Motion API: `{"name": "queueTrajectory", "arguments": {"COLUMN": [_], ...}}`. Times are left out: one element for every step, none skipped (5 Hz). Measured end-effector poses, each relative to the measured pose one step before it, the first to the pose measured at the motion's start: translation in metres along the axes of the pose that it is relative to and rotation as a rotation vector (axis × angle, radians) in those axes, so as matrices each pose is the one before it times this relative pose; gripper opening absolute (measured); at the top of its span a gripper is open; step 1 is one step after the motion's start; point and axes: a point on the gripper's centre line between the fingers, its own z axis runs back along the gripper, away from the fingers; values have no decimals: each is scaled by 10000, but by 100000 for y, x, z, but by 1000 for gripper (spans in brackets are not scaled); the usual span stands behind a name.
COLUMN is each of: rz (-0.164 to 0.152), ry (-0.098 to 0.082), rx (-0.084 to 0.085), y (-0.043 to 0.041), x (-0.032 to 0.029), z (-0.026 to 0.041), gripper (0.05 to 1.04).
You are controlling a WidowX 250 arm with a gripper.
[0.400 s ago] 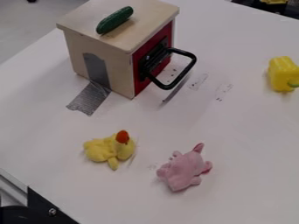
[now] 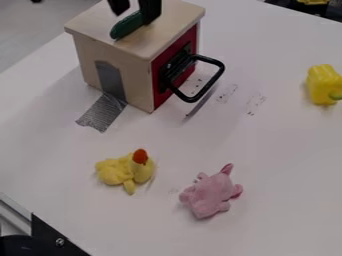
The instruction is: Put the yellow duck on top of the drawer
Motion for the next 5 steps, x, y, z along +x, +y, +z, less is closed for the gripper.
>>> {"name": "queueTrajectory", "arguments": {"rz": [-590,-290,-480,381,36], "ry": [3,166,372,241,-21], "rx": [95,261,369,589,195], "y": [-2182,-2237,-1533,-557,-723], "x": [-4201,-4504,-3326,-827,221], "z": [133,-582,-2000,-3584,-2404], "gripper": [997,997,997,997,997]}}
